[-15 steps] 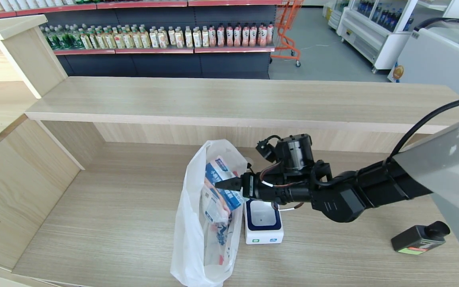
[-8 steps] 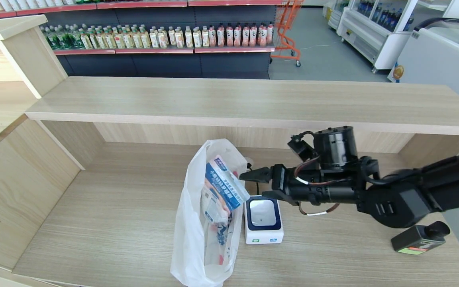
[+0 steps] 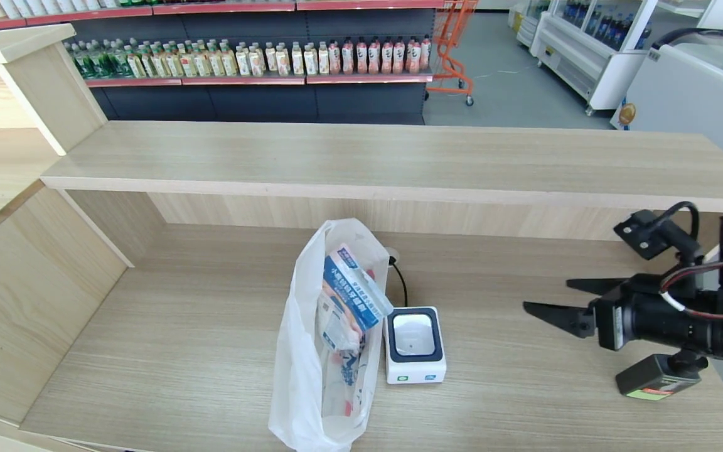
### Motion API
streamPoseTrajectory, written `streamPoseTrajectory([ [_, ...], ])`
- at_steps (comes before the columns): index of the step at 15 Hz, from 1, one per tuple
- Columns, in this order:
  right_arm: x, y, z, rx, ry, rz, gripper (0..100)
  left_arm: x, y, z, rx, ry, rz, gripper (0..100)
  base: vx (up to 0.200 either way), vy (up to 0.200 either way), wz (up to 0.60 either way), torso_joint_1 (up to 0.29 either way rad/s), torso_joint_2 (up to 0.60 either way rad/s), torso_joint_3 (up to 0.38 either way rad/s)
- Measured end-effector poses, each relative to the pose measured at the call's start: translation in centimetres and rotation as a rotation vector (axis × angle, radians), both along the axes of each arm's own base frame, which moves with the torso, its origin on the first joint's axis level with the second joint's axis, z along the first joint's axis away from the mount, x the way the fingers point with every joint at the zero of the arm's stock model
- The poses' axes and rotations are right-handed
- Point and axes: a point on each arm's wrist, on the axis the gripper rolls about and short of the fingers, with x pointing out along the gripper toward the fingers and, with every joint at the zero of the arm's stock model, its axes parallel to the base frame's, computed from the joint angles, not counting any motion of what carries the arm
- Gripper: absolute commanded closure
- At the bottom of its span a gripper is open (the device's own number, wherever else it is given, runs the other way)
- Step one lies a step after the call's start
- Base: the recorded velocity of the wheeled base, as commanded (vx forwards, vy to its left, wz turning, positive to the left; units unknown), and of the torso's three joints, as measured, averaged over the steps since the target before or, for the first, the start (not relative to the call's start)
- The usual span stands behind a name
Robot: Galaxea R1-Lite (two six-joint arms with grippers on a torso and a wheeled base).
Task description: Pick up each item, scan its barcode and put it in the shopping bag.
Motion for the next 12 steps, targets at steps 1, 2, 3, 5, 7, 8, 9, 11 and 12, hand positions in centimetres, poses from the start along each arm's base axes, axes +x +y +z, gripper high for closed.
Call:
streamPoseTrajectory([
  [1,-0.3,-1.5,0.5,-0.050,-0.050,-0.094,0,0.0,0.0,0.0,0.000,0.000,0.000,0,0.000,0.000,0.00,0.000,0.00,0.000],
  [2,-1.1,-2.4,0.8,-0.041,-0.061,-0.157,0,0.0,0.0,0.0,0.000,0.000,0.000,0,0.000,0.000,0.00,0.000,0.00,0.000],
  [3,-2.1,-2.8,0.7,-0.016,-0.057,-0.190,0,0.0,0.0,0.0,0.000,0.000,0.000,0,0.000,0.000,0.00,0.000,0.00,0.000],
  [5,-4.3,-3.3,0.2,0.019,-0.040,-0.231,0,0.0,0.0,0.0,0.000,0.000,0.001,0,0.000,0.000,0.00,0.000,0.00,0.000],
  [7,-5.3,-3.4,0.2,0.048,-0.043,-0.250,0,0.0,0.0,0.0,-0.001,0.000,0.000,0,0.000,0.000,0.00,0.000,0.00,0.000],
  [8,-5.5,-3.5,0.3,0.050,-0.049,-0.252,0,0.0,0.0,0.0,0.000,0.000,0.000,0,0.000,0.000,0.00,0.000,0.00,0.000],
  [9,-5.7,-3.5,0.3,0.051,-0.051,-0.253,0,0.0,0.0,0.0,-0.002,0.000,0.000,0,0.000,0.000,0.00,0.000,0.00,0.000],
  [11,-5.9,-3.5,0.0,0.051,-0.043,-0.255,0,0.0,0.0,0.0,-0.003,0.000,0.000,0,-0.200,0.000,0.00,0.000,0.00,0.005],
  [12,-6.0,-3.5,-0.1,0.052,-0.038,-0.255,0,0.0,0.0,0.0,-0.001,0.000,-0.001,0,-0.200,0.000,0.00,0.007,0.00,0.002],
])
